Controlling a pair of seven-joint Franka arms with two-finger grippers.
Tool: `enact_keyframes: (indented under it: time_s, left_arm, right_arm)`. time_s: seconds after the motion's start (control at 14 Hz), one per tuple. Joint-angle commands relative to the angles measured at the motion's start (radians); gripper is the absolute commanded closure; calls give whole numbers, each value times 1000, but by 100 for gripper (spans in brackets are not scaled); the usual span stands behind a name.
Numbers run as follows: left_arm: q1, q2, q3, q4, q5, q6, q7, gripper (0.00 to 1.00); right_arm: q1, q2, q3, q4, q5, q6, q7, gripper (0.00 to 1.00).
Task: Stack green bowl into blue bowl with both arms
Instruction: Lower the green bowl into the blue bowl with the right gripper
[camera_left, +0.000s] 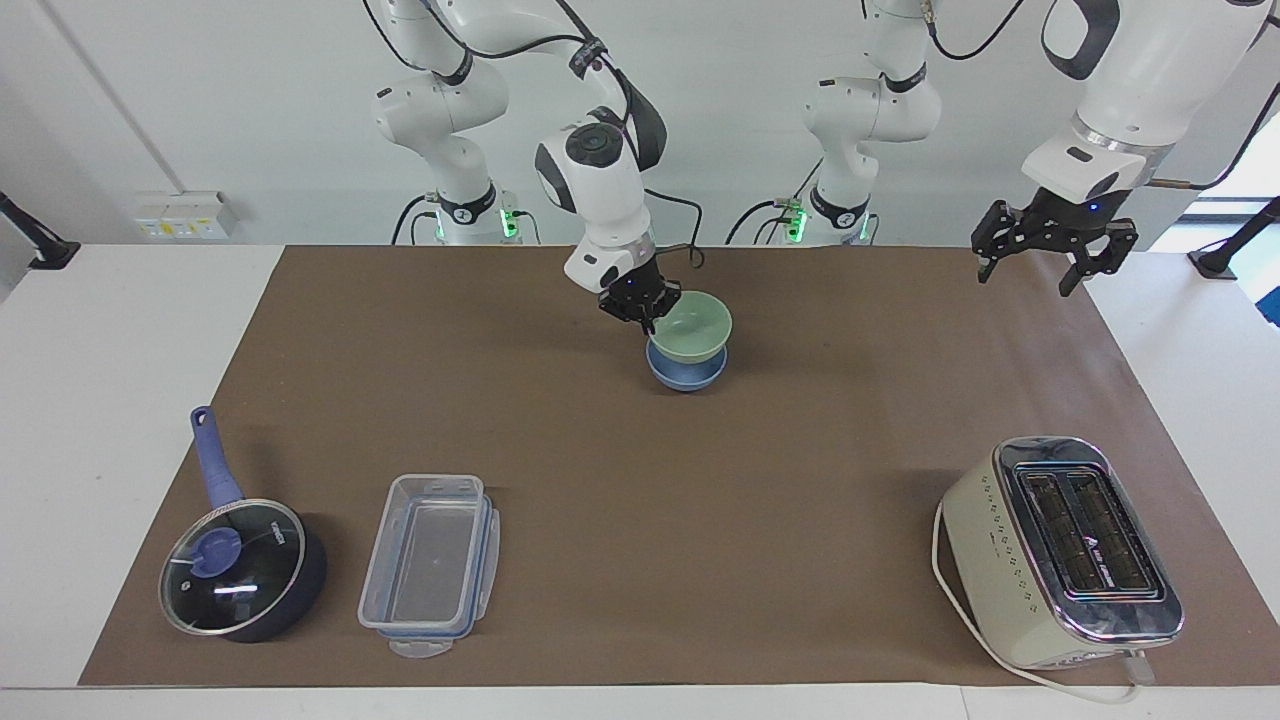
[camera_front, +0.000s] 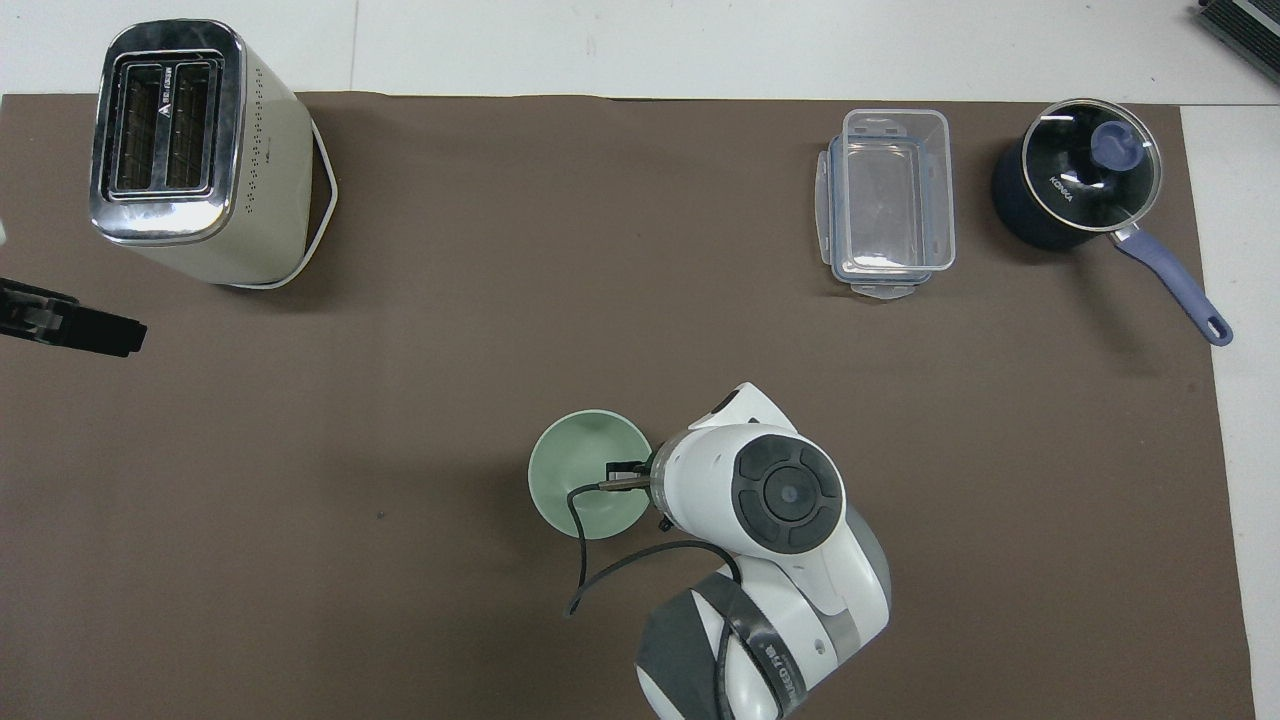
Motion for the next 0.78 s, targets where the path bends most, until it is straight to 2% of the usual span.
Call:
enact_keyframes:
  time_s: [0.0, 0.71]
  left_arm:
    - [31, 55, -7, 90, 4, -58, 18, 0]
    - [63, 46, -7, 91, -29, -48, -31, 0]
  right_arm:
    - [7, 16, -3, -15, -39, 33, 0, 100]
    - [16, 51, -3, -24, -50, 78, 3, 100]
